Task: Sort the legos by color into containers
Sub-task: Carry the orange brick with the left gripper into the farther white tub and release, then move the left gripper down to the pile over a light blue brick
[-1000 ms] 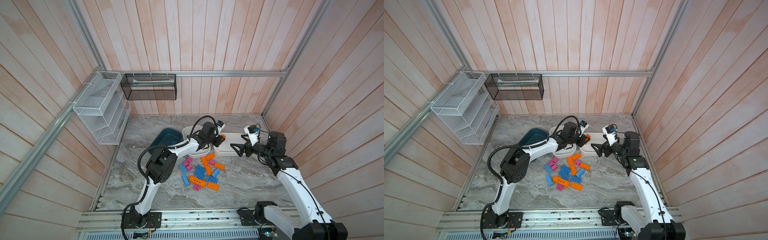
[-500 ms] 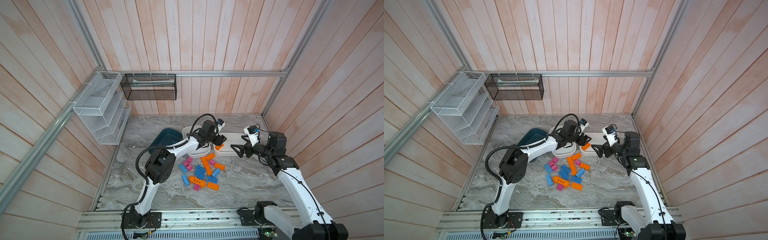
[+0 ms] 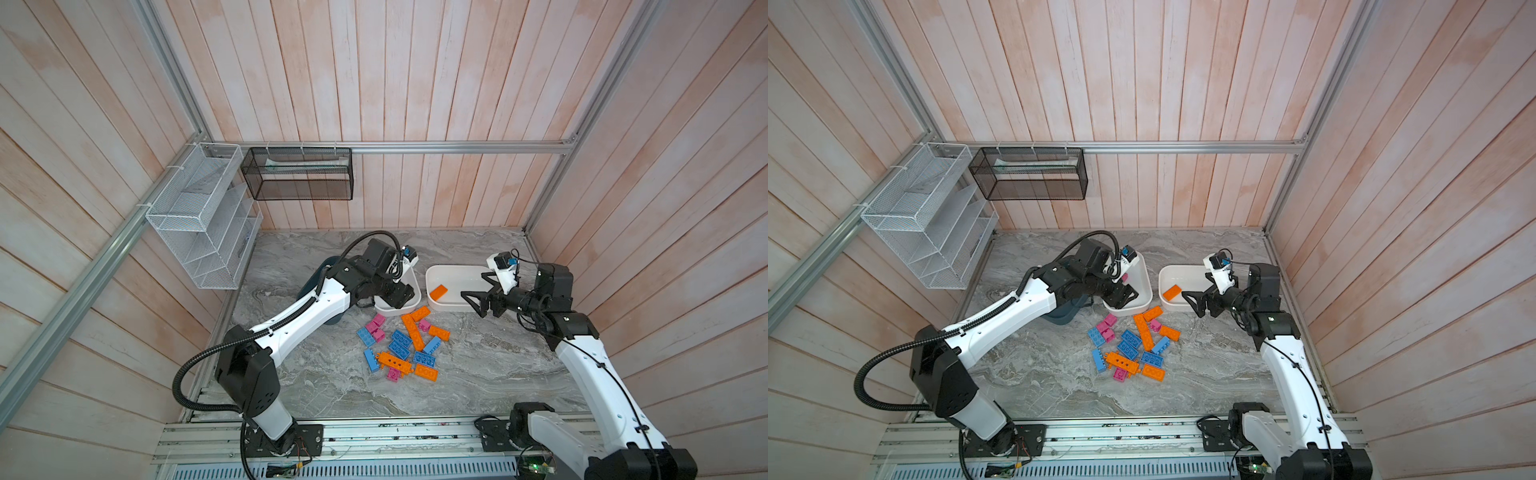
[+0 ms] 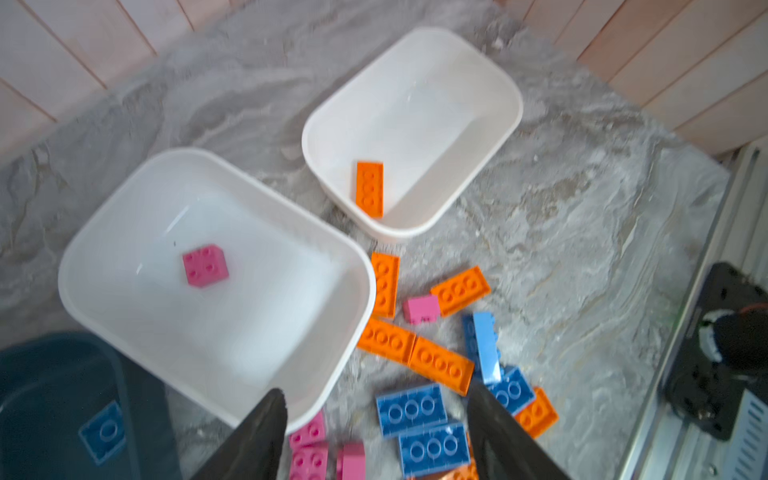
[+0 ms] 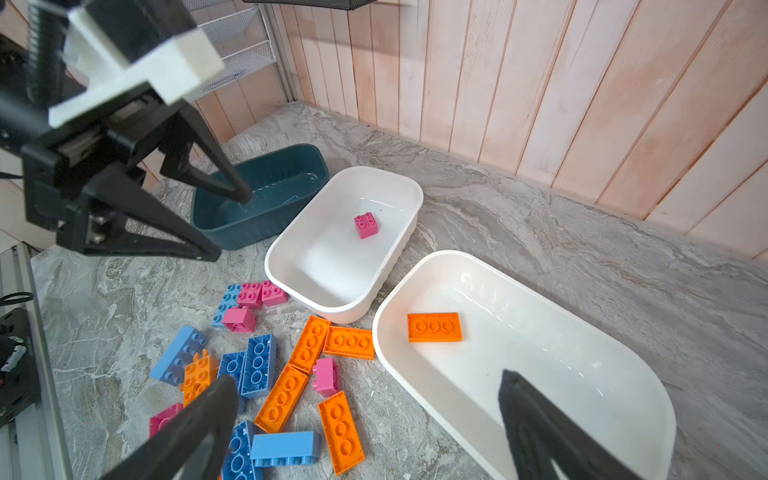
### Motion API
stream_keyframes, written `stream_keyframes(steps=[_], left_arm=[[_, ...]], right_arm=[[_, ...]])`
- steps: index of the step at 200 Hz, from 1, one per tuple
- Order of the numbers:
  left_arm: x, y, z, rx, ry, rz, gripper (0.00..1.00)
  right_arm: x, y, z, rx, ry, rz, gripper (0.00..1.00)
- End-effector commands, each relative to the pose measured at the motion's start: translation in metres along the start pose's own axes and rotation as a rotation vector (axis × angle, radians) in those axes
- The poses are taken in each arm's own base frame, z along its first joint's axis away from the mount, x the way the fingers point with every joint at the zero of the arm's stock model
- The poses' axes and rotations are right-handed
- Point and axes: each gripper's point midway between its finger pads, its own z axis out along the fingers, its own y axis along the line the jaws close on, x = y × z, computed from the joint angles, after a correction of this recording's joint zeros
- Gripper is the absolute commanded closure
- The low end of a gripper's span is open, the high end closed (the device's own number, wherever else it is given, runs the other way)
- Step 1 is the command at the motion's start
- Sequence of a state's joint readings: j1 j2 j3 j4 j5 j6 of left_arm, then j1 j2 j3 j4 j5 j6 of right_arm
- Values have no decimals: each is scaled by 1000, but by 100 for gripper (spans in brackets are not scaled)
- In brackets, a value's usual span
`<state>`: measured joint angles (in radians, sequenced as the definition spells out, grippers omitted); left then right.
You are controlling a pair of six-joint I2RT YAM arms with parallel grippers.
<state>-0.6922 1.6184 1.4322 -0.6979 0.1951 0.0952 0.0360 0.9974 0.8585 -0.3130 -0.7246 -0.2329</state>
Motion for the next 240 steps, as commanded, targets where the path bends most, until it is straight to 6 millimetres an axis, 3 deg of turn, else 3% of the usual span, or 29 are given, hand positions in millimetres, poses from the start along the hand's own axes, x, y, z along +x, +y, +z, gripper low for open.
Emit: stream_keyframes(steps=[1, 54, 72, 111, 143, 212, 240], left_arm=[[61, 8, -11, -29, 178, 0, 29], [127, 38, -12, -133, 319, -10, 31], [129, 43, -8, -129, 290, -103, 32], [130, 36, -2, -139, 259, -413, 34], [154, 34, 1, -216, 278, -654, 36], [181, 39, 34, -316, 233, -932, 38], [178, 44, 45, -345, 234, -959, 38]], right_arm=[[-7, 8, -1, -36, -6, -18, 2], [-2, 18, 9, -71, 7, -19, 2], [0, 20, 11, -78, 13, -17, 2], [2, 21, 12, -73, 20, -14, 2], [3, 20, 12, -73, 23, -15, 2], [3, 20, 15, -82, 21, -11, 2], [4, 20, 15, -74, 23, -12, 2]])
